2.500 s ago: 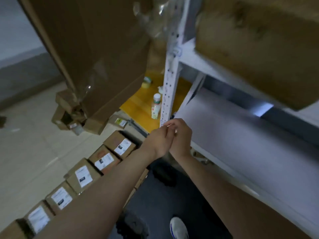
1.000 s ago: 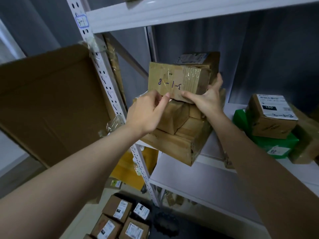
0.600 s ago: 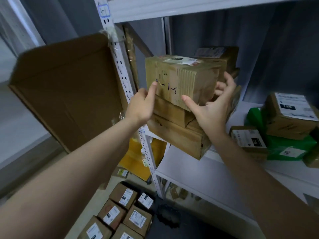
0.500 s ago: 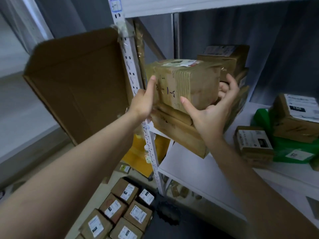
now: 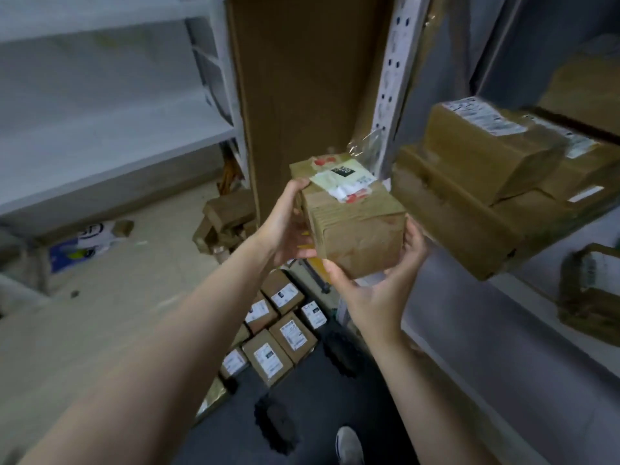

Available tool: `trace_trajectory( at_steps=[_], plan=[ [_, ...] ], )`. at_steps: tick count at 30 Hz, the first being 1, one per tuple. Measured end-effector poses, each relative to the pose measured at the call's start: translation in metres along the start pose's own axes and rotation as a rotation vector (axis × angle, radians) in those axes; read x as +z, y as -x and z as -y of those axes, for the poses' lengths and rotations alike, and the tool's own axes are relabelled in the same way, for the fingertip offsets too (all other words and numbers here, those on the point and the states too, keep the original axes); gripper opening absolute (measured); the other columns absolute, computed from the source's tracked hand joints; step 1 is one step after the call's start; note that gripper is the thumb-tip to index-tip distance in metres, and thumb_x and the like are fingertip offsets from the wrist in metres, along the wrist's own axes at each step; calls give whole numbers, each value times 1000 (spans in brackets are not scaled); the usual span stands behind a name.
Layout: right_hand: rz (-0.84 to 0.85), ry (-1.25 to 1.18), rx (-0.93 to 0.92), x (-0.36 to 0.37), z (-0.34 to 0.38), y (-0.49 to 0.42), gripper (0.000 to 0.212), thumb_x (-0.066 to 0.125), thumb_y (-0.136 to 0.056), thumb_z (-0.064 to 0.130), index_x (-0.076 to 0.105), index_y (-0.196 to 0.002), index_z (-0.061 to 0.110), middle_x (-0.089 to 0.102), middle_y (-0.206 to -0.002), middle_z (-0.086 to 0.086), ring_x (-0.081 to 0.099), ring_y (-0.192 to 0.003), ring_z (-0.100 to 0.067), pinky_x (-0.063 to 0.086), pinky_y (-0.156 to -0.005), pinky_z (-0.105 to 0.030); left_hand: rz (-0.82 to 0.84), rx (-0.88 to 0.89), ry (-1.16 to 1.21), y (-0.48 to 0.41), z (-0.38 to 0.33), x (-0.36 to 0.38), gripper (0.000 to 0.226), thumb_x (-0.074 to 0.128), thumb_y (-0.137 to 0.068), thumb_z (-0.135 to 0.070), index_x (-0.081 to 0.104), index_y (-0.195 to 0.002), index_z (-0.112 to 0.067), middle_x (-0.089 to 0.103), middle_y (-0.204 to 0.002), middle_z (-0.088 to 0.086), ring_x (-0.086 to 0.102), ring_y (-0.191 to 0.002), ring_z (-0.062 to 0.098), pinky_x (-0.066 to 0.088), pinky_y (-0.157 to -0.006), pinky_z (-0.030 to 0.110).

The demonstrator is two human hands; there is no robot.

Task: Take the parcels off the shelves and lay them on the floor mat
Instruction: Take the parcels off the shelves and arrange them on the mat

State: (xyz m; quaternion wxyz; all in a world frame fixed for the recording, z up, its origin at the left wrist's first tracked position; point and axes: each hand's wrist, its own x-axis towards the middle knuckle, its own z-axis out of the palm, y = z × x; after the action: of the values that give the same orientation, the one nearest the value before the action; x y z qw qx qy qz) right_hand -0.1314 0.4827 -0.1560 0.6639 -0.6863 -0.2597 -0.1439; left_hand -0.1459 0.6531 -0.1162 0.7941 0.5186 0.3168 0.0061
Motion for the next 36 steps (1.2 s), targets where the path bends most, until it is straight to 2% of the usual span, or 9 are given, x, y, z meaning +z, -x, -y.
trace_trajectory(
  at_steps=[4,8,12,18,21,25,30,34,36],
  plan=[
    [210,-71,190,12,-16,49,84,62,-84,50,26,-143,3,40,-144,-15,47,-131,-25,52,-100,-47,-76,-33,76,12,58,-53,69,57,-70,-66,63,-116,-16,68,-112,14,75,-77,21,57,-64,36],
    [398,-41,357,26,-30,80,65,43,-90,57,35,-139,14,48,-139,-6,52,-125,-11,53,-94,-26,-157,-77,164,21,106,-102,57,58,-75,-61,60,-109,-16,65,-100,11,71,-77,23,56,-60,34],
    [544,-35,547,51,-48,101,43,44,-92,51,43,-126,25,55,-121,10,53,-106,13,47,-78,-7,-291,-107,231,29,145,-144,45,57,-81,-57,63,-104,-18,62,-100,9,71,-72,22,55,-57,32],
    [749,-18,943,104,-88,138,28,53,-99,45,49,-122,29,57,-125,5,56,-106,-8,53,-87,-37,-522,-135,335,41,205,-197,41,55,-84,-54,65,-105,-20,66,-95,4,62,-86,26,53,-73,35],
    [910,-12,1218,127,-112,159,41,58,-95,48,52,-130,28,54,-132,-1,57,-117,-20,59,-75,-39,-617,-173,360,44,235,-219,44,58,-84,-51,63,-113,-18,66,-96,3,61,-88,26,52,-78,37],
    [1155,23,1344,151,-147,193,37,66,-89,49,63,-122,33,63,-130,-2,63,-114,-23,61,-69,-37,-711,-196,357,42,271,-245,59,66,-80,-46,55,-129,-14,61,-97,6,55,-86,25,45,-72,34],
    [1107,2,1448,181,-200,235,21,67,-91,42,65,-110,34,67,-124,-2,65,-110,-22,60,-63,-34,-707,-238,401,25,321,-273,49,62,-91,-39,53,-133,-15,62,-100,4,58,-90,22,49,-72,30],
    [1100,58,1447,194,-249,275,24,70,-90,37,64,-112,31,64,-125,-1,63,-110,-20,59,-64,-33,-634,-298,319,6,361,-287,54,61,-91,-41,49,-137,-17,61,-125,3,59,-105,15,46,-66,28],
    [1101,102,1436,195,-275,295,27,72,-89,33,63,-113,26,63,-122,-2,63,-102,-17,58,-63,-32,-614,-331,288,-7,384,-290,61,65,-86,-46,49,-138,-17,58,-130,5,55,-115,20,45,-73,32]
  ],
)
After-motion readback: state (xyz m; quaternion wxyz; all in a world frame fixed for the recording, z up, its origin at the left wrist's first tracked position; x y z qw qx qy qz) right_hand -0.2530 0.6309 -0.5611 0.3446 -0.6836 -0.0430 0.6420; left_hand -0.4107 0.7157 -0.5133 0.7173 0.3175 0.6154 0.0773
